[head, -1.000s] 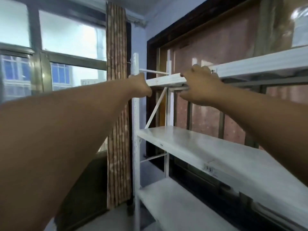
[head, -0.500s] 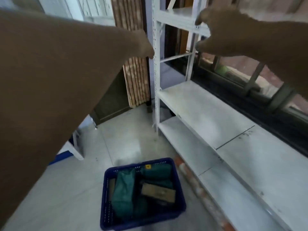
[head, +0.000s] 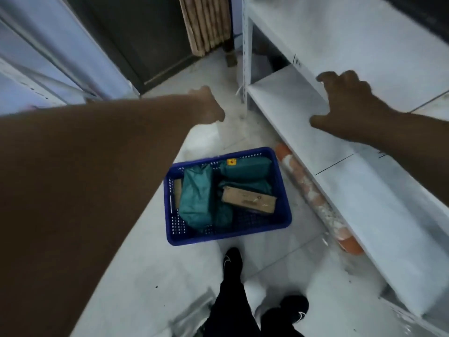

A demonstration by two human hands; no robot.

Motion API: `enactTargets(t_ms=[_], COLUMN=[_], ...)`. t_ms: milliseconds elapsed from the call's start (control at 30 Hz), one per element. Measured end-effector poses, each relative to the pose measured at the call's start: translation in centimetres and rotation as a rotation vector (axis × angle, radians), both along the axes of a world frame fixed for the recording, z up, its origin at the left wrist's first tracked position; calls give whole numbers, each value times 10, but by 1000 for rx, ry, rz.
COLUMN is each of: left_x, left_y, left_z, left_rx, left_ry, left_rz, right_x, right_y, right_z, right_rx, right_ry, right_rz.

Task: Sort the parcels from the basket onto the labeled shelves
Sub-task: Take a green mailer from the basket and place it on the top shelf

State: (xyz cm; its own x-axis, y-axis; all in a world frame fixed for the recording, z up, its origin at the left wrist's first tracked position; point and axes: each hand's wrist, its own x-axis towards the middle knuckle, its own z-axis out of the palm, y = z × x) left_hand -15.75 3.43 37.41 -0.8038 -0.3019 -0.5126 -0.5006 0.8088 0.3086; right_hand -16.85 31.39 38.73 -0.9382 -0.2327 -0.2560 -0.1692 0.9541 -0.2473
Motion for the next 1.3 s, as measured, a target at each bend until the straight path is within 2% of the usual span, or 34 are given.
enactTargets(t_ms=[133, 400, 667, 1000, 1300], left_x=[31, 75, 108, 151, 166], left_y=[-18, -40, -56, -72, -96], left_z=[-105, -260, -353, -441, -511], left_rx=[-69, -122, -106, -52, 0], left_ry=[-184, -319, -303, -364, -450], left_rz=[39, 101, 196, 353, 394], right_x=[21, 54, 74, 87, 66], right_y=[7, 5, -7, -32, -61], right_z=[-93, -238, -338, -455, -543], right_rx=[31, 140, 231, 362, 452], right_ry=[-101, -285, -384, -378, -464], right_rz=[1, 20, 87, 223, 147])
